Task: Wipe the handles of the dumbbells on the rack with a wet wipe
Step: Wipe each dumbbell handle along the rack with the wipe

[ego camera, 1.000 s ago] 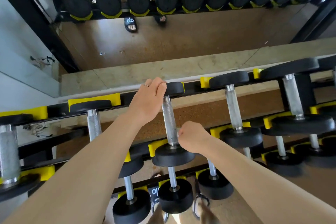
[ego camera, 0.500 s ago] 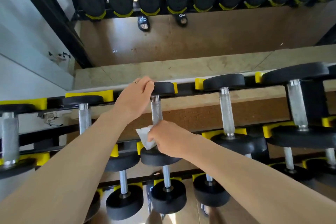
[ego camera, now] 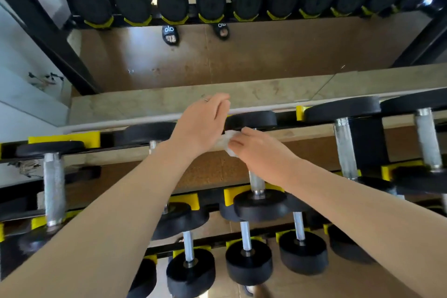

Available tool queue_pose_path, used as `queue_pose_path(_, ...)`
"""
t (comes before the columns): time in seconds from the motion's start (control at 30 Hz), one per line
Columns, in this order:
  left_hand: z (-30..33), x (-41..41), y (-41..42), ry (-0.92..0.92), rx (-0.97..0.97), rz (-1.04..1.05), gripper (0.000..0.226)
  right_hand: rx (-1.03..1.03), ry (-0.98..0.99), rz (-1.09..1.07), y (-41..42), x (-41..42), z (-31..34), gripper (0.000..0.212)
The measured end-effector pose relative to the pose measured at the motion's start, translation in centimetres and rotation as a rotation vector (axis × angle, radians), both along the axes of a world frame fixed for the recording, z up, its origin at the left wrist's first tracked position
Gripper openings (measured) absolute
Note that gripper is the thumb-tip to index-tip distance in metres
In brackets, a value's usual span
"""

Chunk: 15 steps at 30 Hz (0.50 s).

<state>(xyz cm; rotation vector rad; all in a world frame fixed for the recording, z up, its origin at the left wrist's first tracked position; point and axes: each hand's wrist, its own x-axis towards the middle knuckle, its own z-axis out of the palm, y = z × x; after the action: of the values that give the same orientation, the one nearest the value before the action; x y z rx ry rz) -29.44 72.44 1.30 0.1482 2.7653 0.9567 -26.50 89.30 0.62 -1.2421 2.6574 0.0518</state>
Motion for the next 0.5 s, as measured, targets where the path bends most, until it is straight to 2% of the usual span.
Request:
queue_pose_path(0.07, -0.4, -0.7, 1.9, -0.064, 0.065, -0.028, 0.045, 0.058, 0.077, 0.037, 0.2, -0.1, -0.6, 0.025)
queue_pose_path(0.17, -1.3, -0.9, 4.0, -0.122, 0.088, -0.06, 0.041, 0.08, 0.117, 0.013, 1.0, 0.1, -1.7, 0.03)
queue_pose_path(0.3, -2.2, -0.1, 5.0, -0.097, 0.052, -0.052, 0.035, -0.058, 0.098, -0.02, 3.4, 0.3, -1.9, 0.038)
queue_pose_path(0.43, -2.4, 0.0, 5.0, -0.094, 0.119, 0.023, 0.039, -0.21, 0.113, -0.048, 5.7, 0.2, -2.1, 0.048)
queue_pose_path(0.5, -2.2, 0.1, 5.3, -0.106, 0.114, 0.028, 0.04, -0.306, -0.018, -0.23, 6.8, 0.4, -2.2, 0.044)
